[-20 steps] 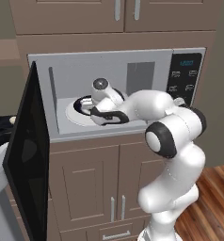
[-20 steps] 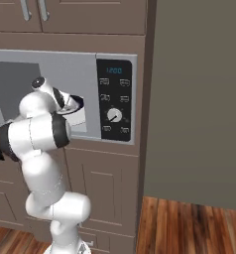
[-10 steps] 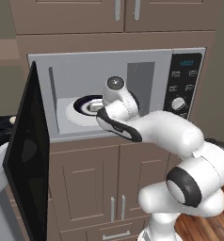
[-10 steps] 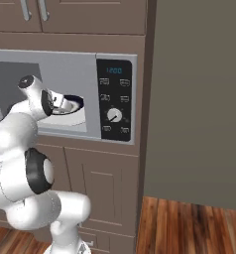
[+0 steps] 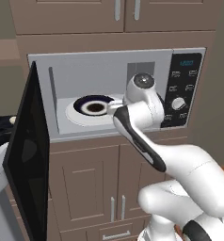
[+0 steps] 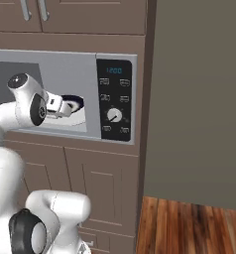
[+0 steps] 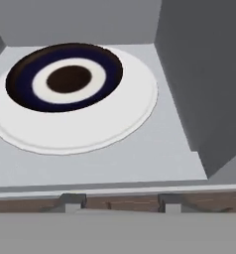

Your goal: Pick the marshmallow from the microwave and place it on plate located on the counter.

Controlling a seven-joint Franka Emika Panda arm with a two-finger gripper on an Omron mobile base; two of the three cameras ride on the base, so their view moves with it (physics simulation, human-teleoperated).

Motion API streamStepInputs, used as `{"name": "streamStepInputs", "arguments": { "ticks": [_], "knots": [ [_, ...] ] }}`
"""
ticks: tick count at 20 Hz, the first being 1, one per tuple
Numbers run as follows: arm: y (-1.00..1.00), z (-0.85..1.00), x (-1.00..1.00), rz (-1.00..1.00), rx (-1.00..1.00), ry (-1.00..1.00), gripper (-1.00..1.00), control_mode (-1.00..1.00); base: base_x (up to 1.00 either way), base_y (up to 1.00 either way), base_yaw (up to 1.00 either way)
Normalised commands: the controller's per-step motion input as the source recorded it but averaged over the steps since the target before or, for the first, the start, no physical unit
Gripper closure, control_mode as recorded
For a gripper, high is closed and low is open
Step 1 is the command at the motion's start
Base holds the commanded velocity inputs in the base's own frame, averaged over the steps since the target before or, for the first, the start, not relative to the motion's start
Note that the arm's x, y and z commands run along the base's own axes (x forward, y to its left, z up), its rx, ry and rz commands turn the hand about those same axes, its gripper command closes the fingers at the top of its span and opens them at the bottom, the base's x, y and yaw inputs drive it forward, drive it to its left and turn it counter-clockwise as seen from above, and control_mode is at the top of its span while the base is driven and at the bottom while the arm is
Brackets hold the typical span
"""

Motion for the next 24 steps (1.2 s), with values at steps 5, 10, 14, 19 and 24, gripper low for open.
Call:
{"name": "streamStepInputs", "arguments": {
  "ticks": [5, 10, 14, 19, 24],
  "knots": [
    [-0.46, 0.15, -1.00, 0.03, 0.00, 0.00, 1.00, -1.00, 0.00, 0.00, 0.00],
    [-0.22, 0.06, -1.00, 0.08, 0.00, 0.00, 1.00, -1.00, 0.00, 0.00, 0.00],
    [-0.36, 0.28, -0.81, 0.00, 0.00, 0.02, 1.00, -1.00, 0.00, 0.00, 0.00],
    [-0.49, 0.40, -0.44, 0.00, 0.00, 0.09, 1.00, -1.00, 0.00, 0.00, 0.00],
    [-0.34, 0.19, -0.22, 0.00, 0.00, 0.01, 1.00, -1.00, 0.00, 0.00, 0.00]
  ]
}}
